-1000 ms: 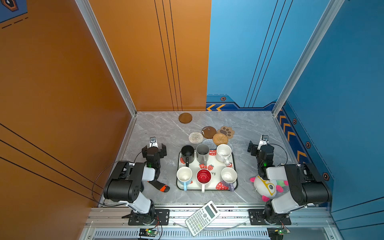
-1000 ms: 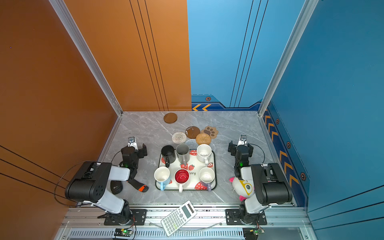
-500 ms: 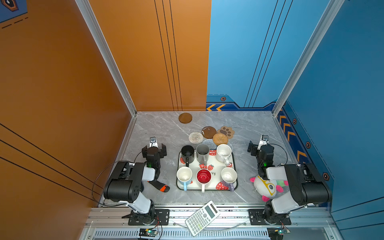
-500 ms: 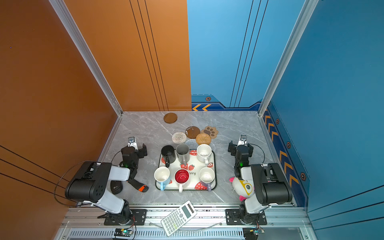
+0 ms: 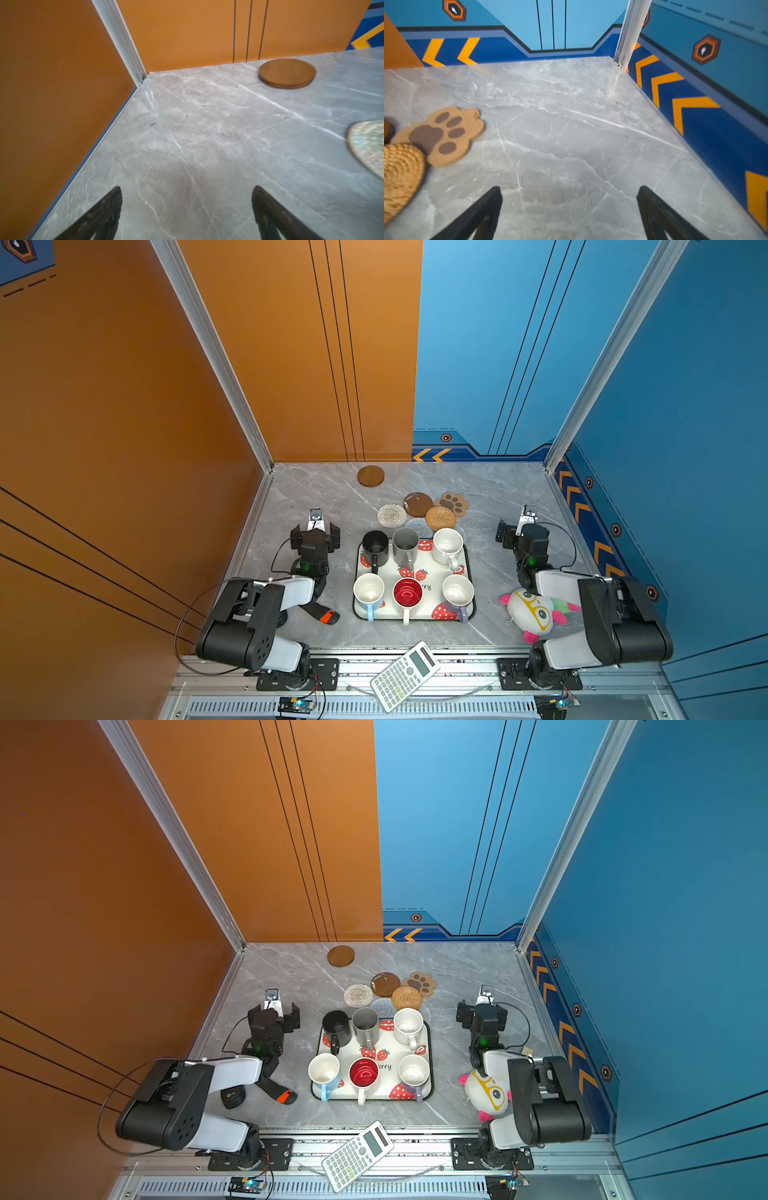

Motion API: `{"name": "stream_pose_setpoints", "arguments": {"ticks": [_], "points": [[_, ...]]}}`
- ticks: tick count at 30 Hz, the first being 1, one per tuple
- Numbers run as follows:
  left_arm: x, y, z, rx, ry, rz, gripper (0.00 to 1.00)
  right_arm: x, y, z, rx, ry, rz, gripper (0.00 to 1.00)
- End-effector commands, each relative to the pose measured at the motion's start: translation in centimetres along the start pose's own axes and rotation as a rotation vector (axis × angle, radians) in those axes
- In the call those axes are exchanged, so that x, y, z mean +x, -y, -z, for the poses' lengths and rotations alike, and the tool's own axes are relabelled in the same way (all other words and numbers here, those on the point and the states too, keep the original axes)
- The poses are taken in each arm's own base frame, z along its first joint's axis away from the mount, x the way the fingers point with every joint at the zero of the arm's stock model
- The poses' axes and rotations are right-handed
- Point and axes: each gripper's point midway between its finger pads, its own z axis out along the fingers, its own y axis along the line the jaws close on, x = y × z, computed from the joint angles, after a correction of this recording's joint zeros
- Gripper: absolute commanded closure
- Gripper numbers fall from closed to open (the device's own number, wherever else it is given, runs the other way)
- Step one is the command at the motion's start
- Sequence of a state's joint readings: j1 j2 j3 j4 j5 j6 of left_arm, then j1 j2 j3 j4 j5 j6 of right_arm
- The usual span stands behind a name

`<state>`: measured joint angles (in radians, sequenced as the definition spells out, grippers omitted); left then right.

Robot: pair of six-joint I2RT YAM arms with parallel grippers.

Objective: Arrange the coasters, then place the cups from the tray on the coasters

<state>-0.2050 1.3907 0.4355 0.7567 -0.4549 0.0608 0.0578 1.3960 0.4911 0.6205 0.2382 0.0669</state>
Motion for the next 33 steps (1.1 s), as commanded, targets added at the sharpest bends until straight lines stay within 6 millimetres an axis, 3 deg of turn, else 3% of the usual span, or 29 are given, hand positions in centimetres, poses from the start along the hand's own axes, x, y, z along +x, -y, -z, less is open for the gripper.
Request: {"name": "stream_pose_setpoints", "arguments": {"ticks": [1, 2, 6, 8, 11, 13, 17, 24, 28, 29, 33], "points": [[-3.9, 0.0, 0.4, 0.002, -0.011, -0.027, 0.02, -3.3, -0.9, 1.0, -0.053, -0.058, -0.029, 0.00], [-4.6, 0.4, 0.5, 0.029, -0.027, -0.018, 0.02, -3.8, -1.2, 1.2, -0.069, -0.081, -0.039, 0.02], [-6.5, 2.2, 1.2, 0.159, -0.153, 0.039, 0.02, -5.3, -3.1, 1.7, -0.141, -0.235, -0.076, 0.25], [-7.1, 4.0, 1.9, 0.264, -0.227, 0.056, 0.02, -5.2, -4.3, 1.7, -0.172, -0.318, -0.074, 0.38], [-7.8, 6.9, 3.0, 0.420, -0.304, 0.099, 0.02, -5.4, -7.1, 1.4, -0.239, -0.411, -0.056, 0.48], [-7.9, 8.3, 3.9, 0.490, -0.362, 0.138, 0.01, -5.7, -9.0, 0.8, -0.263, -0.433, -0.051, 0.47], [-10.1, 10.9, 5.3, 0.640, -0.379, 0.223, 0.02, -5.9, -12.8, -1.0, -0.309, -0.460, -0.032, 0.41], [-10.7, 12.6, 7.0, 0.723, -0.392, 0.249, 0.03, -3.2, -19.0, -4.9, -0.354, -0.610, 0.016, 0.37], [-10.6, 13.2, 8.0, 0.728, -0.375, 0.206, 0.03, -2.4, -21.0, -6.9, -0.325, -0.610, 0.029, 0.32], [-10.6, 13.3, 8.2, 0.729, -0.371, 0.202, 0.02, -1.0, -21.5, -7.9, -0.316, -0.635, 0.034, 0.32], [-11.0, 13.9, 9.3, 0.754, -0.352, 0.172, 0.02, 0.7, -22.9, -9.9, -0.289, -0.668, 0.045, 0.27]]}}
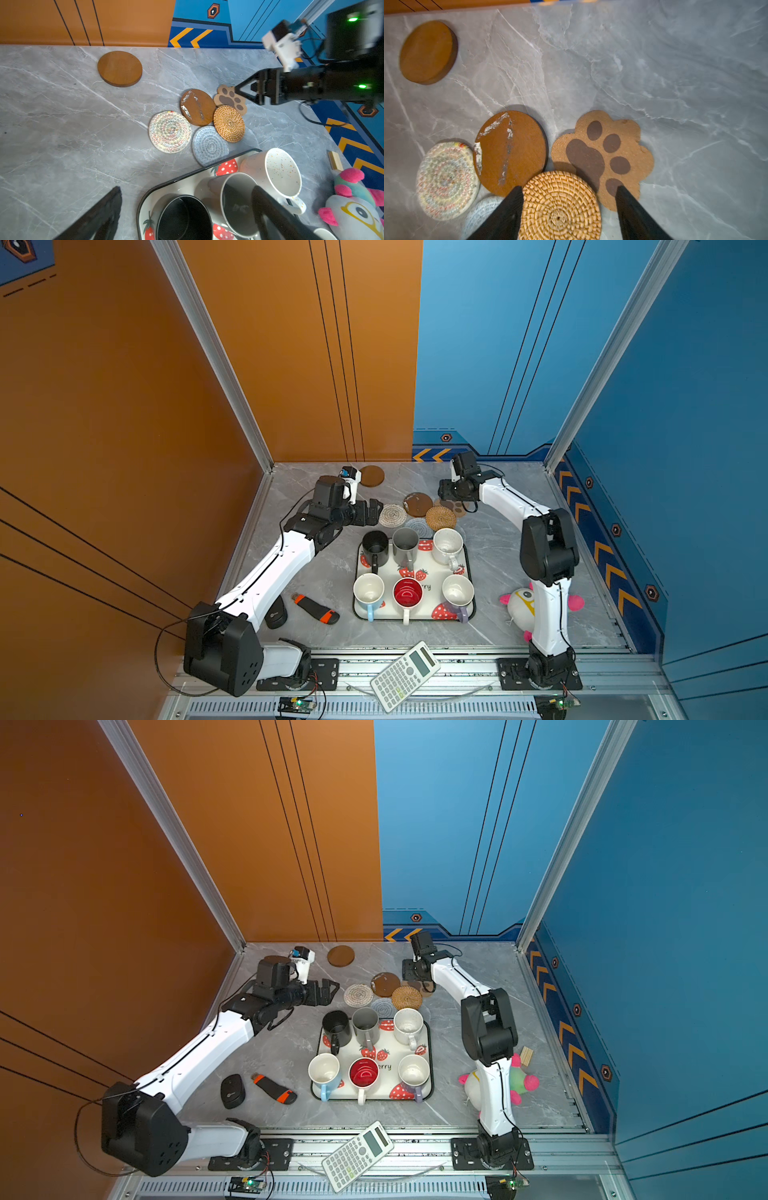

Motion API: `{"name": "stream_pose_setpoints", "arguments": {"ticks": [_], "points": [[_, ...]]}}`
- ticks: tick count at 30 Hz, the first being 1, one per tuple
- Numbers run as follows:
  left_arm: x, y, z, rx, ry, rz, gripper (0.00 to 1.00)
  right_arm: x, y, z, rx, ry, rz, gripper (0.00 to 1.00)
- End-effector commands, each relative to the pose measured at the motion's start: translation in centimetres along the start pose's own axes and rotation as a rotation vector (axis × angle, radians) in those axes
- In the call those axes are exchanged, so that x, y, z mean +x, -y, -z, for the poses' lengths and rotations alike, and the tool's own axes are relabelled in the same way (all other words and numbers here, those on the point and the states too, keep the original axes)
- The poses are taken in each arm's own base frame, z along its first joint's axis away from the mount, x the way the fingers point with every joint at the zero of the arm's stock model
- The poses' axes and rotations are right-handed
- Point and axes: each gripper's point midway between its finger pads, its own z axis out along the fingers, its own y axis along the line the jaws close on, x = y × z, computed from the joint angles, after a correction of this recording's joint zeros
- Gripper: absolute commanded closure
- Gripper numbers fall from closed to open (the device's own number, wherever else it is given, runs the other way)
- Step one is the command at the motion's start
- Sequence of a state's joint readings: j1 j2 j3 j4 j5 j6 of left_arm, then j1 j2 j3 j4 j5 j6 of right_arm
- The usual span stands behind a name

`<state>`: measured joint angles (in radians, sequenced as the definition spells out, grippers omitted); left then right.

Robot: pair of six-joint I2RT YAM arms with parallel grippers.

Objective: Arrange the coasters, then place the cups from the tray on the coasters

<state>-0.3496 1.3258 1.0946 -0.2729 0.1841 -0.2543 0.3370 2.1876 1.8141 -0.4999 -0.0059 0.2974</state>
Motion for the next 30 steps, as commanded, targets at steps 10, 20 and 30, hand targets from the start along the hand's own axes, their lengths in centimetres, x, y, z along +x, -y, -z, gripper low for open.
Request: {"name": "stream_pose_setpoints", "arguments": {"ticks": [10, 20, 30], "points": [[-0.7, 1.6, 2.8, 0.011, 0.056, -0.064, 0.01, -0.2, 2.5, -3.9, 0.237, -0.009, -0.031, 0.21], [-1.0, 1.6, 4.2, -0.006, 0.092, -0.084, 0.00, -0.3, 3.6, -5.8, 0.296, -0.018, -0.072, 0.18], [-1.1, 1.7, 4.1, -0.004, 0.091, -0.088, 0.01, 1.0, 4.4, -6.9, 0.324, -0.057, -0.072, 0.17]]}}
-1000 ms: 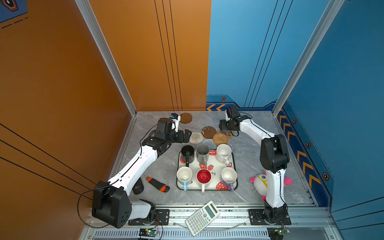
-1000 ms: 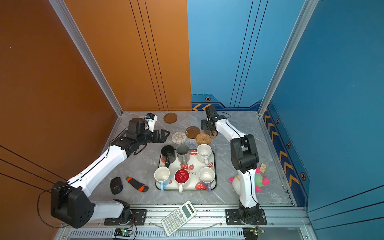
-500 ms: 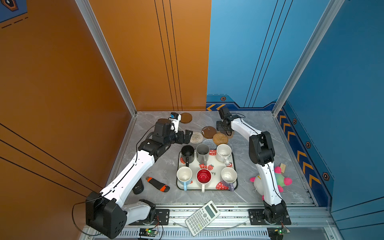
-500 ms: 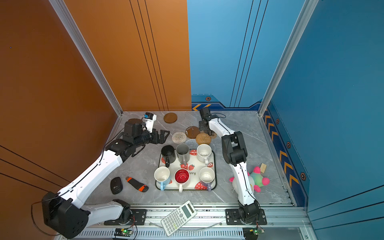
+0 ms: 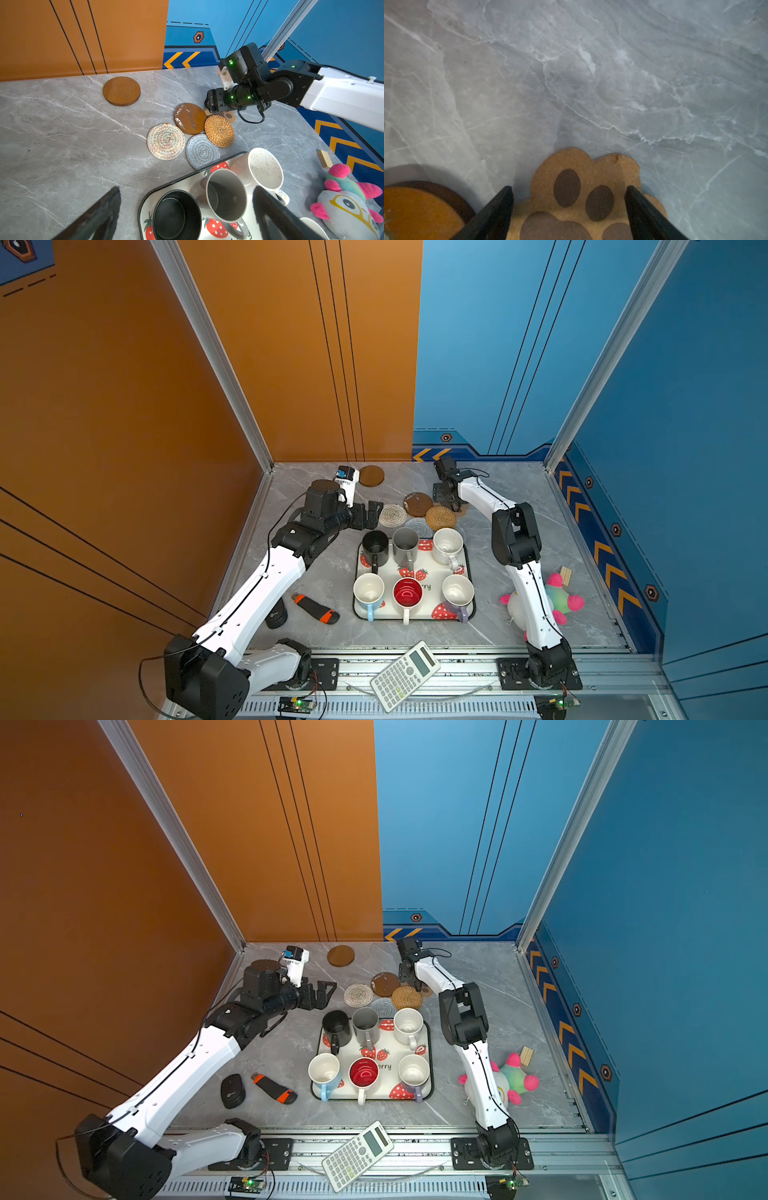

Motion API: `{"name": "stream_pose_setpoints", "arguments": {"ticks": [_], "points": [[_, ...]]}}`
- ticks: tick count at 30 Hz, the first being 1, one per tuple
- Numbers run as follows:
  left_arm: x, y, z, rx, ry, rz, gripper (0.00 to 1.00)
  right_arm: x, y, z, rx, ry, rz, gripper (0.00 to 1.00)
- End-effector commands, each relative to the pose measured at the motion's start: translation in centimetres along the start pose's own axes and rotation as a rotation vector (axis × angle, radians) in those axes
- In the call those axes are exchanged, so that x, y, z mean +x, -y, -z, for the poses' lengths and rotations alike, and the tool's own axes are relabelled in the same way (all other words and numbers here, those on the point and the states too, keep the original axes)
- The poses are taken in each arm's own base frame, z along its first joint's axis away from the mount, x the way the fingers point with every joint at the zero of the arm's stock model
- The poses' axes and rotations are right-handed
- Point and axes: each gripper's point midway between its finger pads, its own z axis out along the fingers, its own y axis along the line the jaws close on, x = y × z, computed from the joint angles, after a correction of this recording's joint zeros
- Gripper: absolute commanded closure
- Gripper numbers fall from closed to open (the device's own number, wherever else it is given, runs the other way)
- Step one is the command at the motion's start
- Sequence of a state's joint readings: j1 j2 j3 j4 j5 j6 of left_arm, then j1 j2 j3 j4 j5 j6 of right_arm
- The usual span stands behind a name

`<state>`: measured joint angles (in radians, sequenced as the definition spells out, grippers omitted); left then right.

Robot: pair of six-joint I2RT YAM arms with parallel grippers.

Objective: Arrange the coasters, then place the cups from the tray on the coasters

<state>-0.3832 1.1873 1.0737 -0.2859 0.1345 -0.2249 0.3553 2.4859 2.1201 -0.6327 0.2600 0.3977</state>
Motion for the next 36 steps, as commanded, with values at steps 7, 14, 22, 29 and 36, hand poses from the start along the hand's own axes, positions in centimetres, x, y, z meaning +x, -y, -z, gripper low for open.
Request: {"name": "stream_pose_setpoints", "arguments": {"ticks": [7, 14, 22, 29, 36], "points": [[0.4, 0.1, 0.3, -0.004, -0.009, -0.026, 0.00, 1.9, 0.7, -0.7, 0.021, -0.078, 0.006, 0.17], [0.1, 0.4, 0.7, 0.011, 0.010, -0.022, 0.01, 3.3, 2.5, -0.4, 0.045, -0.120, 0.010, 0.18], [0.0, 0.8, 0.9, 0.033, 0.031, -0.016, 0.01, 4.0, 4.8, 0.3, 0.056, -0.152, 0.013, 0.19], [-0.3, 1.2, 1.1, 0.048, 0.042, -0.009, 0.00, 4.1, 7.1, 1.0, 0.065, -0.159, -0.005, 0.19], [-0.5, 1.7, 1.4, 0.060, 0.054, -0.009, 0.00, 4.2, 9.4, 1.4, 0.074, -0.162, -0.026, 0.19]]}}
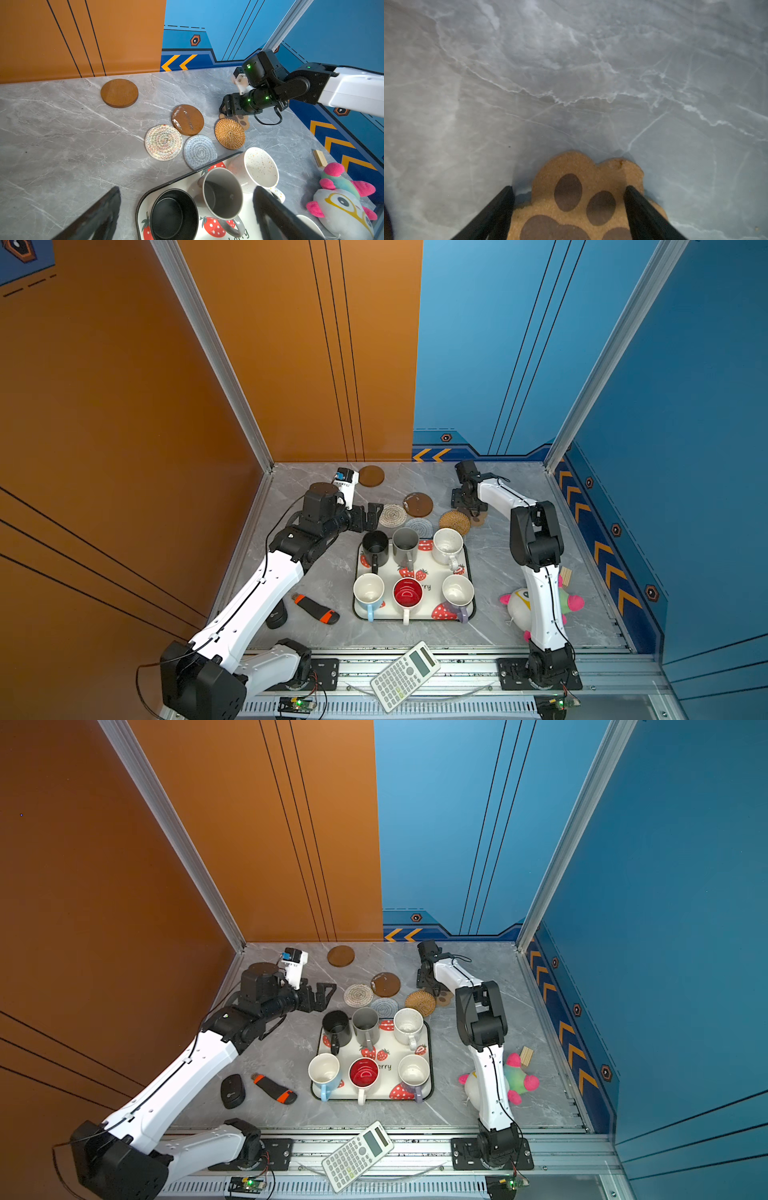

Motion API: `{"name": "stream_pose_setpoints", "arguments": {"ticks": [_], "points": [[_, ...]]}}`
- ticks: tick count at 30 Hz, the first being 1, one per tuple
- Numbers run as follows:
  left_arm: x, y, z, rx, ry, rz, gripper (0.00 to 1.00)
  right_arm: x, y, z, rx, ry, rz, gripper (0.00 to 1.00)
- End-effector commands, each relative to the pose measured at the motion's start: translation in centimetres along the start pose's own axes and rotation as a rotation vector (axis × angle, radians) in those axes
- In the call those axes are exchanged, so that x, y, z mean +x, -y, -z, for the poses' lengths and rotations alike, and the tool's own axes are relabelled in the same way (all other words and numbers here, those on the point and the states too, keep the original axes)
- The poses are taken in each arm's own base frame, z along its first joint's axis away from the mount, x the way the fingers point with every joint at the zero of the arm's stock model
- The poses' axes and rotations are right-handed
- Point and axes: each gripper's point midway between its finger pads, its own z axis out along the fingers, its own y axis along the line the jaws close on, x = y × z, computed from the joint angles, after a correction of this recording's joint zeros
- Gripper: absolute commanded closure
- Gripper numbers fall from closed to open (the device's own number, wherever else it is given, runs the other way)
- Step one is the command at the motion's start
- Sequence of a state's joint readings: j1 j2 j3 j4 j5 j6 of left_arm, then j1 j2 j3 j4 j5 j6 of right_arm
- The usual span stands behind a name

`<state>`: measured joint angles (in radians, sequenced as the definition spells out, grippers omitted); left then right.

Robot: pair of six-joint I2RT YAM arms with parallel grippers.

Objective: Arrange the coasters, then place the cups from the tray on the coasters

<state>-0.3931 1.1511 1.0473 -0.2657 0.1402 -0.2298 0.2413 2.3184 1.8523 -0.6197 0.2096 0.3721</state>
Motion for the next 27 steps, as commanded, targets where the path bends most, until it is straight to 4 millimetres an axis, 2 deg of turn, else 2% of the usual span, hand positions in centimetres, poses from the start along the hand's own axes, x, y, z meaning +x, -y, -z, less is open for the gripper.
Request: {"name": "stream_pose_setpoints", "arguments": {"ticks": [1, 5, 6, 9, 14, 19, 22, 25, 26, 27], "points": [[-0.5, 1.1, 0.7, 0.039, 0.031, -0.006, 0.00, 1.3, 2.3, 0.4, 0.039, -0.056, 0.024, 0.19], [-0.7, 1.3, 1.0, 0.040, 0.040, -0.010, 0.00, 0.8, 3.6, 0.7, 0.049, -0.049, 0.011, 0.19], [-0.8, 1.4, 1.1, 0.040, 0.043, -0.011, 0.00, 1.6, 4.1, 0.3, 0.056, -0.069, 0.013, 0.19], [-0.8, 1.4, 1.2, 0.039, 0.047, -0.011, 0.00, 1.9, 5.0, 0.2, 0.062, -0.079, 0.006, 0.19], [-0.9, 1.5, 1.2, 0.041, 0.048, -0.010, 0.00, 0.9, 5.6, 0.9, 0.044, -0.055, -0.004, 0.19], [-1.0, 1.6, 1.3, 0.044, 0.053, -0.009, 0.00, -1.4, 5.8, 3.9, 0.003, 0.016, -0.020, 0.18], [-1.1, 1.8, 1.4, 0.048, 0.057, -0.010, 0.00, -2.0, 5.4, 6.4, -0.046, 0.050, -0.022, 0.18], [-1.2, 2.0, 1.5, 0.052, 0.065, -0.013, 0.00, -1.5, 5.3, 8.9, -0.076, 0.071, -0.016, 0.20], [-1.2, 2.0, 1.5, 0.054, 0.066, -0.014, 0.00, -1.0, 5.4, 9.5, -0.088, 0.068, -0.016, 0.23], [-1.3, 2.1, 1.6, 0.056, 0.069, -0.014, 0.00, -0.4, 5.5, 10.1, -0.097, 0.062, -0.016, 0.30]]}}
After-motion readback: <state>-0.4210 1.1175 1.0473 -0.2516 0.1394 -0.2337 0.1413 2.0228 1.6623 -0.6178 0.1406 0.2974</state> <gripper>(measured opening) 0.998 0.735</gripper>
